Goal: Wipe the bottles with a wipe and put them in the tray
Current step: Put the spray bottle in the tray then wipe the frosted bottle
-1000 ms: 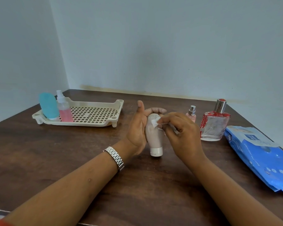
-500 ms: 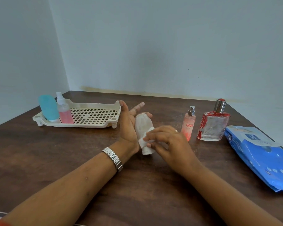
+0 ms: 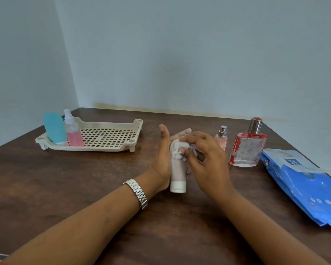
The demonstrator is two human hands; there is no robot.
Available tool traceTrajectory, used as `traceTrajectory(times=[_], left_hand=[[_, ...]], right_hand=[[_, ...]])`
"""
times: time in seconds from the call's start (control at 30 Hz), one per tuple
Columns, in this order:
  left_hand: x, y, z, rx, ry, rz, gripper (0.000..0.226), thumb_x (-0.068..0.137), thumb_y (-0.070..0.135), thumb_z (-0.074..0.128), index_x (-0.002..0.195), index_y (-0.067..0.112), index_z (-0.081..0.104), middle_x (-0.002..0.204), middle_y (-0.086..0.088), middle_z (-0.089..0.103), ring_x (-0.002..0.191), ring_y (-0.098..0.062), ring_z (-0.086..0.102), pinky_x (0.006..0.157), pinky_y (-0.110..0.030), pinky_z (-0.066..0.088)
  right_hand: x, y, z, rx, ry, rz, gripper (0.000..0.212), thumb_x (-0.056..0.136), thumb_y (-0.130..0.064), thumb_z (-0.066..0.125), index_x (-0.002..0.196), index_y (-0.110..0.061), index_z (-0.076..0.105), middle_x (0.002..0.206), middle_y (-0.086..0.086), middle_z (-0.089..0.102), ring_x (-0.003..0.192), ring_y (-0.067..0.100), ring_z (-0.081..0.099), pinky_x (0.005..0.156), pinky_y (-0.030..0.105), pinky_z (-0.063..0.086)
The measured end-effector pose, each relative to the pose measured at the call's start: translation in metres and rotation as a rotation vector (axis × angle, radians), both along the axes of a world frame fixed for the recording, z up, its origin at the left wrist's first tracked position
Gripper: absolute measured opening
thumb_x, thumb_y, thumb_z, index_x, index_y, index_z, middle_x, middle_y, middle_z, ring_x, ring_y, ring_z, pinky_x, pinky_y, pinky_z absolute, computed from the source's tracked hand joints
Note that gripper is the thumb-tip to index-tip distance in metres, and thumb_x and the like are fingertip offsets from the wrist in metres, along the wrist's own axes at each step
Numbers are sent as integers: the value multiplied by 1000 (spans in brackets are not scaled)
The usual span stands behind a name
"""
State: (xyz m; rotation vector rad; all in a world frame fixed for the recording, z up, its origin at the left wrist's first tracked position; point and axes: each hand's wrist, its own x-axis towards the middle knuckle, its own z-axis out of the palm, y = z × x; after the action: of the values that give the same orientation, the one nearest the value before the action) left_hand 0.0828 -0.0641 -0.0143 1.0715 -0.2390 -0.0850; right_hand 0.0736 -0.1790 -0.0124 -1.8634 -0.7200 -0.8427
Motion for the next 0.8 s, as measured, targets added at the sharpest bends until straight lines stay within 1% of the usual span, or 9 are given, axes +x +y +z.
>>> traceTrajectory(times=[0.07,0.17,0.27,0.37,0.47,0.57,0.63,0.7,0.8], left_hand=[[-2,-3,-1,74,7,-9,99,65,90,24,123,19,59,104,-16,66,93,-32,59,68,-35,48],[-1,-5,-1,100,-29,-74,103,40,98,43,104,22,70,91,-15,62,71,-22,61,48,-27,50],[1,-2,-3,108,-7,-63,104,54,96,25,112,21,66,93,-17,61,66,-21,60,47,-27,50],[0,0,-3,122,6,-38,106,65,90,10,125,18,59,102,-11,67,92,-27,63,72,-35,51],[-2,1,-2,115,16,5,112,61,88,21,136,10,49,123,-16,63,115,-27,61,99,-39,48],[-4,3,0,61,29,-24,117,53,89,34,140,12,46,131,-25,57,123,-33,55,109,-46,38],[-4,4,0,29,39,-28,110,58,88,27,140,16,46,131,-32,52,124,-38,53,108,-48,40],[-4,5,1,5,45,-30,104,62,83,21,140,19,46,129,-34,52,117,-39,58,99,-46,48],[-3,9,3,-104,53,-23,103,66,82,18,142,18,42,115,-24,66,86,-29,71,76,-43,56]], right_hand=[[3,-1,0,55,47,-9,22,85,-13,64,106,-17,67,106,-8,60,102,0,56,87,19,48],[6,-3,2,97,128,-35,22,88,-14,63,108,-20,68,104,-18,61,105,5,58,84,35,54],[4,-2,3,36,70,-30,20,89,-13,61,106,-19,69,99,-26,58,100,-6,56,86,20,50],[0,1,2,-76,-54,-7,22,88,-12,56,105,-14,69,103,-14,63,101,-3,54,91,11,41],[-5,7,3,-242,-151,23,25,83,-6,53,103,-7,69,106,1,68,105,4,51,95,14,37],[-13,12,5,-311,-219,15,30,81,-7,46,99,0,69,101,10,69,102,8,48,95,13,32],[-16,9,4,-333,-200,49,26,81,-4,51,102,-2,68,100,9,69,100,5,47,94,5,29],[-18,3,1,-372,-84,73,31,82,-3,58,110,-16,63,103,4,67,99,4,49,90,8,36],[-24,-2,-3,-443,122,127,34,87,-13,58,105,-36,41,103,-4,62,95,3,53,77,17,46]])
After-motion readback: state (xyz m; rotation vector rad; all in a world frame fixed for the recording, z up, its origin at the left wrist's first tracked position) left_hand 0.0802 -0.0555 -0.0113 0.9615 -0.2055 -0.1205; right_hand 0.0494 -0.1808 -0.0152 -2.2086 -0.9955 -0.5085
